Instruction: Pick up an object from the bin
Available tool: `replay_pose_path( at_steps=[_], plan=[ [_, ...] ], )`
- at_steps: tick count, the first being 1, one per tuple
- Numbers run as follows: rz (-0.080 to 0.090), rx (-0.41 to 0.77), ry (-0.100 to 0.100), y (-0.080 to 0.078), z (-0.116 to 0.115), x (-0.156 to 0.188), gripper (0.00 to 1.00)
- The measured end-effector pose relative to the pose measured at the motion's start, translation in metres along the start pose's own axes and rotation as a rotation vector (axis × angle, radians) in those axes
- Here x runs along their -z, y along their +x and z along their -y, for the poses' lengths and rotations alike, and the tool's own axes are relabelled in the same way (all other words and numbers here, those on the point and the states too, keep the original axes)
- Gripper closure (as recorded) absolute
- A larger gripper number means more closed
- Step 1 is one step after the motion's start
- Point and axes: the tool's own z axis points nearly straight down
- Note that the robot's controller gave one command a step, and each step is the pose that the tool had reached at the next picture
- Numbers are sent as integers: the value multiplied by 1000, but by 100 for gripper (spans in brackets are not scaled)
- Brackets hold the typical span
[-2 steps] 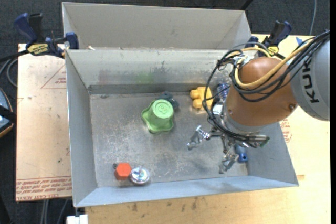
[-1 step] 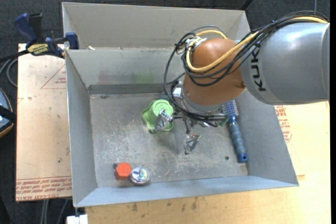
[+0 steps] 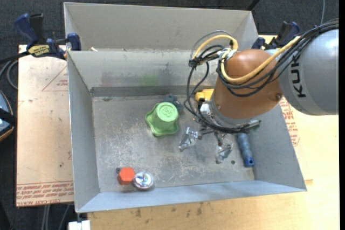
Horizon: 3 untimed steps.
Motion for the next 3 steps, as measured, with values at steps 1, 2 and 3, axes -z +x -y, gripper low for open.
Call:
replay_pose_path(
  at_steps=[1,2,3],
  plan=[
    [8,3,1,-74,-4,-16,0],
    [0,156,0,-10,-19,3,0],
    [5,421,3,117,80,-11,0]
  ],
)
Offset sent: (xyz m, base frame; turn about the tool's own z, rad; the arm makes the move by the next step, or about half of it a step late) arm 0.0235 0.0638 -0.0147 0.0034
